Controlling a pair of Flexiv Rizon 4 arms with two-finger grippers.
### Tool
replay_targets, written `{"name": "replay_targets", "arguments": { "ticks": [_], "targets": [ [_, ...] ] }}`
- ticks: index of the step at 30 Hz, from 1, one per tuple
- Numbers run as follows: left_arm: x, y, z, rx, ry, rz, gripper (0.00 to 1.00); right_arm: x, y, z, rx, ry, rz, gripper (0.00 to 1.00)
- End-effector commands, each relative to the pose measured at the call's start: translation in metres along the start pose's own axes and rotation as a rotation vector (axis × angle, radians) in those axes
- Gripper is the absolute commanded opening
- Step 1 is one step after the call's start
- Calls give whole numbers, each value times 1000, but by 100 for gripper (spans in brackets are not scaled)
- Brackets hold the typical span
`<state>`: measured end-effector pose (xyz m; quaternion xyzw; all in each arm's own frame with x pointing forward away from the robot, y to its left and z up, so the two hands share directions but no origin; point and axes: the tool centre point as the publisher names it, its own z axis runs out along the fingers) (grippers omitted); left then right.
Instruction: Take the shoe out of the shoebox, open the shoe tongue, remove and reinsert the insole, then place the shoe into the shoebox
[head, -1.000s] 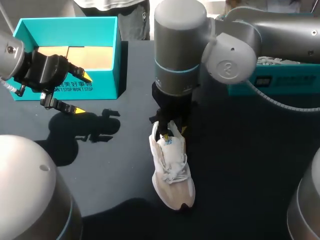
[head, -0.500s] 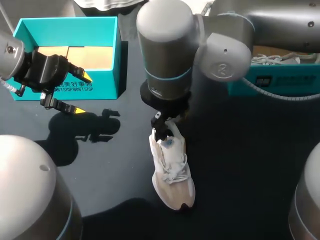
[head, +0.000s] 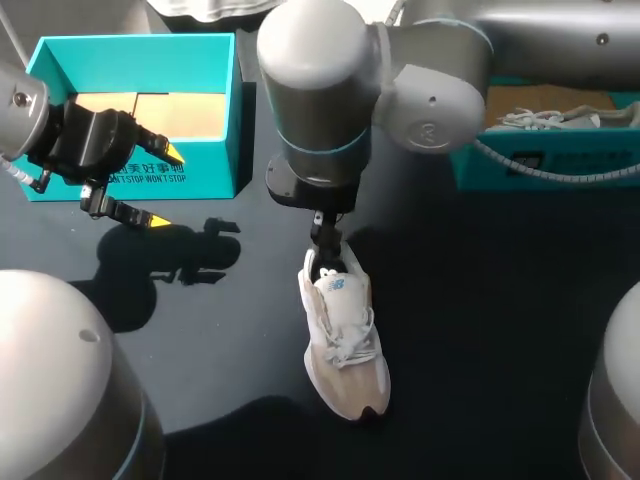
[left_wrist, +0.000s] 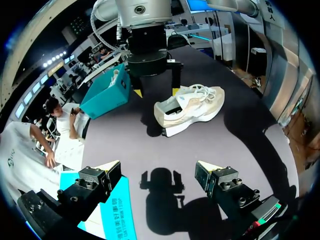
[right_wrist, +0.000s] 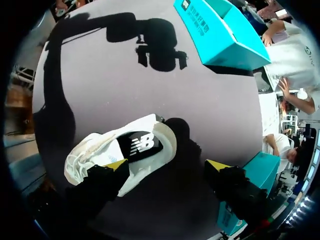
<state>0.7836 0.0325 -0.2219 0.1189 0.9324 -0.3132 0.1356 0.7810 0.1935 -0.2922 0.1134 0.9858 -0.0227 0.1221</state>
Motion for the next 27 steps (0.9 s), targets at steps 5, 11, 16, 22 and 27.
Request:
{"name": "replay_targets", "arguments": {
  "ticks": [5, 11, 16, 22, 27],
  "targets": [
    [0, 0, -1, -3, 2, 1, 100, 0, 32, 45, 18, 38, -49, 100],
    [0, 0, -1, -3, 2, 1, 100, -4, 26, 58, -15, 20, -61, 100],
    [0, 0, -1, -3, 2, 1, 100, -7, 17, 59, -21, -2, -122, 100],
    [0, 0, -1, -3, 2, 1, 100, -11, 10, 54, -31, -6, -199, 100],
    [0, 0, -1, -3, 2, 1, 100, -13, 12, 61, -24, -11, -295, 100]
  ]
}}
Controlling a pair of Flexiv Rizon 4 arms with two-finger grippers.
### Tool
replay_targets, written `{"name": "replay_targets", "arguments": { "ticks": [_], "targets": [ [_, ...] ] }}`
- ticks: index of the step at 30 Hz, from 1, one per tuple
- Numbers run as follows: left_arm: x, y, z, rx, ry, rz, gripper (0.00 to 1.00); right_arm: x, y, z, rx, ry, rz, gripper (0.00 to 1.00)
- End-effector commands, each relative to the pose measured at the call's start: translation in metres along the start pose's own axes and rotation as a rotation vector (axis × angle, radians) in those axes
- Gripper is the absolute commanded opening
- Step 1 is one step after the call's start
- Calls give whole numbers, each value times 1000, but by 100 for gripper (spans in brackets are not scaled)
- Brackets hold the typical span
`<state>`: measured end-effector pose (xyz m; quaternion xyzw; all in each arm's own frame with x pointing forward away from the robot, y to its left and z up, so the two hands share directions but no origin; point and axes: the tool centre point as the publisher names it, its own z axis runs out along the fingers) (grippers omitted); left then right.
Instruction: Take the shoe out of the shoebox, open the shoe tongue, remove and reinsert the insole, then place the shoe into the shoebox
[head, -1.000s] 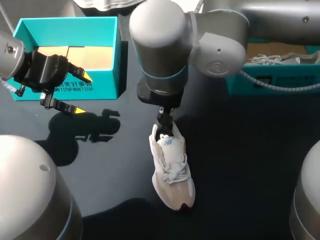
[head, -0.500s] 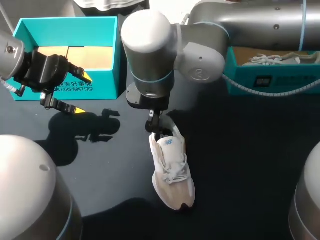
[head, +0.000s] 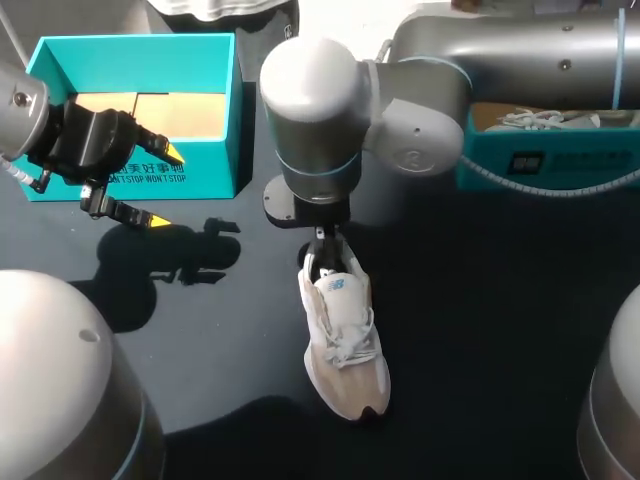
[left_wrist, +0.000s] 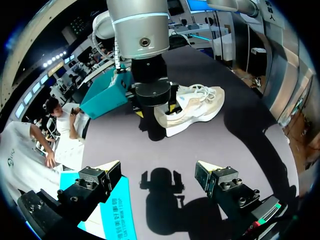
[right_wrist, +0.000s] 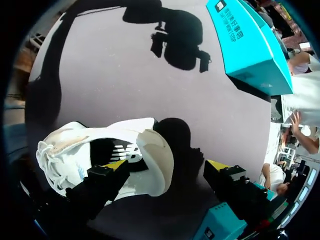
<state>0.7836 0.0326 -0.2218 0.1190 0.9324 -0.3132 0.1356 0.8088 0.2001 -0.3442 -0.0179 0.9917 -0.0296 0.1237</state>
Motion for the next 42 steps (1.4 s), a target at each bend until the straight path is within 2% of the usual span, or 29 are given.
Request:
{"name": "replay_targets", "arguments": {
  "ticks": [1, 6, 10, 14, 16, 20, 21, 22, 23, 33, 35, 37, 38, 40, 42],
  "targets": [
    [1, 0, -1, -3, 2, 1, 100, -1, 0, 6, -10, -5, -61, 100],
    [1, 0, -1, -3, 2, 1, 100, -5, 4, 15, 23, 22, -97, 99],
    [1, 0, -1, -3, 2, 1, 100, -8, 5, 24, 21, 28, -98, 73],
    [1, 0, -1, -3, 2, 1, 100, -8, 8, 30, 27, 29, -112, 63],
    [1, 0, -1, -3, 2, 1, 100, -8, 8, 33, 33, 27, -119, 49],
    [1, 0, -1, -3, 2, 1, 100, -5, 5, 39, 51, 27, -124, 38],
    [1, 0, -1, -3, 2, 1, 100, -4, 4, 40, 56, 26, -123, 29],
    [1, 0, -1, -3, 2, 1, 100, -3, 2, 40, 65, 23, -120, 3],
    [1, 0, -1, -3, 2, 1, 100, -2, 1, 40, 68, 21, -117, 0],
    [1, 0, -1, -3, 2, 1, 100, 3, -6, 37, 102, -23, -36, 0],
    [1, 0, -1, -3, 2, 1, 100, 1, -9, 23, 66, -25, -22, 0],
    [1, 0, -1, -3, 2, 1, 100, -2, -16, 6, 69, -27, -18, 0],
    [1, 0, -1, -3, 2, 1, 100, -3, -20, -5, 38, -30, -13, 0],
    [1, 0, -1, -3, 2, 1, 100, -6, -29, -25, 37, -39, -14, 0],
    [1, 0, -1, -3, 2, 1, 100, -14, -35, -57, 33, -24, -32, 0]
  ]
}}
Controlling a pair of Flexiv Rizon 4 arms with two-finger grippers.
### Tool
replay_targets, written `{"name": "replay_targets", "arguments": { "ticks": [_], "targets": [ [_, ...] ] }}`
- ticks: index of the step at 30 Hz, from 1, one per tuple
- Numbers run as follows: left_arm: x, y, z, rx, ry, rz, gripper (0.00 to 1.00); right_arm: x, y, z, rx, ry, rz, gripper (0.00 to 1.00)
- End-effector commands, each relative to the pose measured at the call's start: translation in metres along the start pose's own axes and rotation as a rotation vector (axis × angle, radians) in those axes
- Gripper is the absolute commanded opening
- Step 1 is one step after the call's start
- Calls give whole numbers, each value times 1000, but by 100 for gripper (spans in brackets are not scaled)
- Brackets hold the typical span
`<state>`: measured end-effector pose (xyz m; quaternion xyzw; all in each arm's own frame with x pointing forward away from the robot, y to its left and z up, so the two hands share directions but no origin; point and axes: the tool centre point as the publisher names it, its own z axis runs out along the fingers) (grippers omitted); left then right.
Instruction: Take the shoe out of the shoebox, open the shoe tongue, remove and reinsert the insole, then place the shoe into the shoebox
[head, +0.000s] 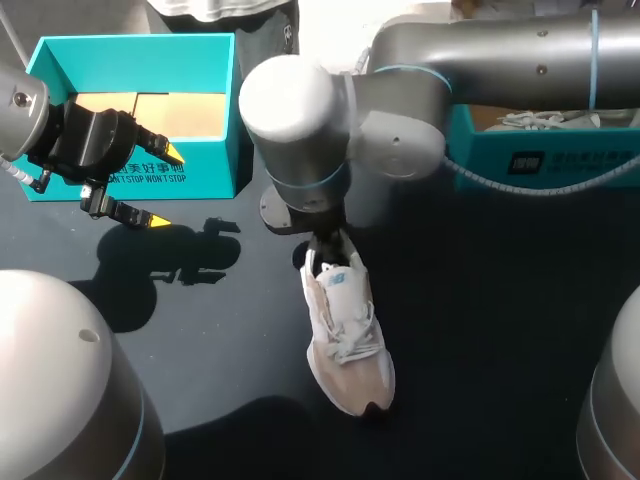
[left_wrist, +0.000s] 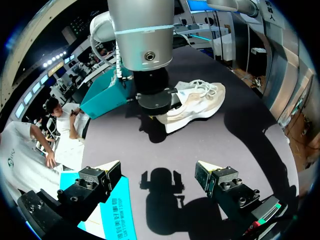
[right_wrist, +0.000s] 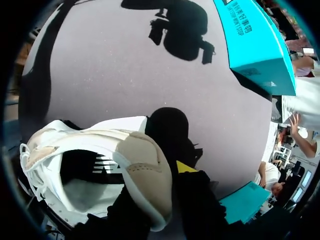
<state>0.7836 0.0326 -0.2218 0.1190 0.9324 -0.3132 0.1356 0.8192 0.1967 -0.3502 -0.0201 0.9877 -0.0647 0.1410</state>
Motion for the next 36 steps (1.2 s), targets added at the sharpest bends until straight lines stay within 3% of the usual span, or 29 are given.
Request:
{"name": "replay_targets", "arguments": {
  "ticks": [1, 5, 15, 34, 36],
  "targets": [
    [1, 0, -1, -3, 2, 1, 100, -10, -39, -75, -75, 18, -26, 0],
    [1, 0, -1, -3, 2, 1, 100, -22, -50, -120, -63, 23, -34, 0],
    [1, 0, -1, -3, 2, 1, 100, -44, -63, -180, -51, -7, -95, 0],
    [1, 0, -1, -3, 2, 1, 100, -44, -63, -180, -51, -7, -95, 0],
    [1, 0, -1, -3, 2, 1, 100, -65, -72, -173, -59, -3, -116, 0]
  ]
}}
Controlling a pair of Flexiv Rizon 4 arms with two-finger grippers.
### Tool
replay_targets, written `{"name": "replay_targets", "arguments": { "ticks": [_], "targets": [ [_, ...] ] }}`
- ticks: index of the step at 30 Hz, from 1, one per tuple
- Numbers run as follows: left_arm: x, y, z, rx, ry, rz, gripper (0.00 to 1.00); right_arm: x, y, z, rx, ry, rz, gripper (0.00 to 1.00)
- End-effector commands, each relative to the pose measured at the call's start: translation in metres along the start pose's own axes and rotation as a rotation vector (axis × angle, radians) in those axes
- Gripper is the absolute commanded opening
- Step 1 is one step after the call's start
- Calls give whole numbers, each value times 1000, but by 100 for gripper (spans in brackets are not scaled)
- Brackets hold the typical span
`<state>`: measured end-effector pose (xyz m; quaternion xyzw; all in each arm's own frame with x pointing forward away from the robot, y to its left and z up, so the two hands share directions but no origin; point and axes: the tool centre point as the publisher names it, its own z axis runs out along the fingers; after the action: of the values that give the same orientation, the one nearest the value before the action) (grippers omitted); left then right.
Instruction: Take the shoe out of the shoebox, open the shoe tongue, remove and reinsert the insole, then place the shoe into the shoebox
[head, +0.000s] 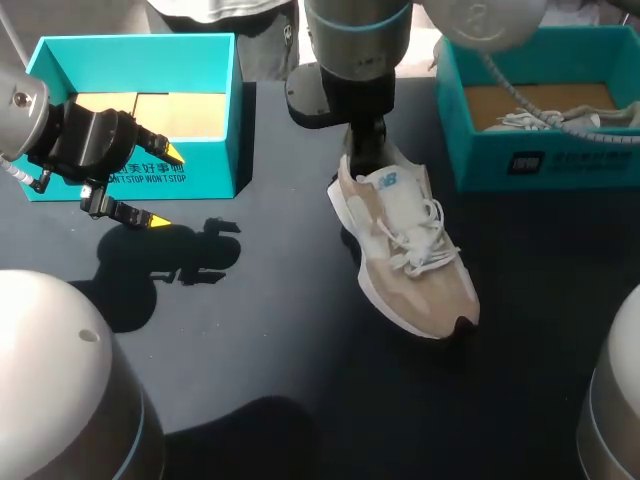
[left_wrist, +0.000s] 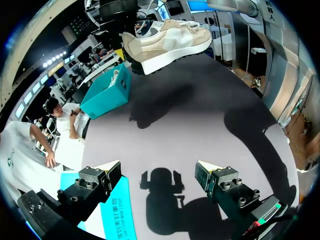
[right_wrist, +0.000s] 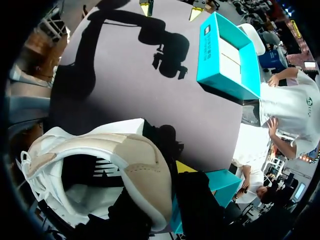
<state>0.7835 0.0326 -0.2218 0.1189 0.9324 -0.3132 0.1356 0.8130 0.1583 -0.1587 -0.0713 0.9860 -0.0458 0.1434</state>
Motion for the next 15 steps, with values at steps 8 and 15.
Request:
{"name": "replay_targets", "arguments": {
  "ticks": [8, 15],
  "targets": [
    [0, 0, -1, -2, 2, 1, 100, -74, -85, 20, -25, -15, -23, 0],
    [0, 0, -1, -2, 2, 1, 100, -116, -158, 37, 29, -7, 20, 0]
  ]
}}
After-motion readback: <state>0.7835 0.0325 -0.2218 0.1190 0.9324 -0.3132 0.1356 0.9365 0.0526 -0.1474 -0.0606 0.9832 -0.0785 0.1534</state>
